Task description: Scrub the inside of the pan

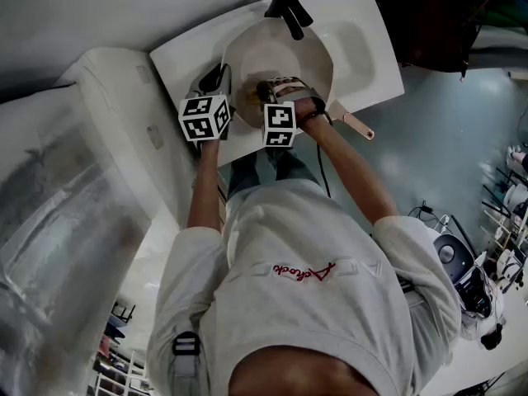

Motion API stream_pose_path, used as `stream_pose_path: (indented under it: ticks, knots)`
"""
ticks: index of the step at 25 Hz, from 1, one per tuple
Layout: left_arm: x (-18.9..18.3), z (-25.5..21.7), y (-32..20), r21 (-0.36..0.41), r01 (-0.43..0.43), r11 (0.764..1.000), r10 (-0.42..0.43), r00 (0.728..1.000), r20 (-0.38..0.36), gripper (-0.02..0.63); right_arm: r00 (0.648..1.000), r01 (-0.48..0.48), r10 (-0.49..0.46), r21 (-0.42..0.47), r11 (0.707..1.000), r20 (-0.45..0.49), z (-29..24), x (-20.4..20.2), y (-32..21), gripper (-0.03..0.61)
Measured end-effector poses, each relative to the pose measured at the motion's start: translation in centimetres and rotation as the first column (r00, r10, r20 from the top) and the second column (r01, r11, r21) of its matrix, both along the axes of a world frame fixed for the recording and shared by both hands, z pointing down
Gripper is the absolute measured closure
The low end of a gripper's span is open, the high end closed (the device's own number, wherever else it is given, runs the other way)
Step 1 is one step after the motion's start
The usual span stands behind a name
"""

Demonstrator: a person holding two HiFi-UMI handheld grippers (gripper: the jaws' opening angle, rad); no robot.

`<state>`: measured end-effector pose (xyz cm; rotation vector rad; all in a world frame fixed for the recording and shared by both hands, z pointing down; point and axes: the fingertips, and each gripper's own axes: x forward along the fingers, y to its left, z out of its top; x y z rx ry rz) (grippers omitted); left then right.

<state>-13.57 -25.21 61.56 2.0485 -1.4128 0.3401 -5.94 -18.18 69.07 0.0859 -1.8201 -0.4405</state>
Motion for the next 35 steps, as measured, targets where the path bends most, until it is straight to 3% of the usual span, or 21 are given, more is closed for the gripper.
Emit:
stream_pose_path:
  ticks: [11, 20, 35]
  knots:
    - [0.0, 0.1, 0.0, 0.002, 0.002, 1.0, -0.002, 1.0, -0.001, 0.572, 0.999, 0.017, -0.017, -0.004, 1.0, -0.028, 1.1, 0.3, 0.5, 0.549]
    - [0.0, 0.1, 0.0, 0.002, 0.001, 1.0, -0.001, 1.0, 0.001, 0.572, 0.998, 0.017, -0.017, -0.012, 1.0, -0.065, 1.8, 2.8, 0.7, 0.548]
    - [0.0, 0.1, 0.0, 0.004, 0.004, 1.0, -0.004, 1.0, 0.002, 0.572, 0.989, -0.069, 0.069, 0.003, 0.998, -0.13, 2.6, 8.0, -1.6, 0.549]
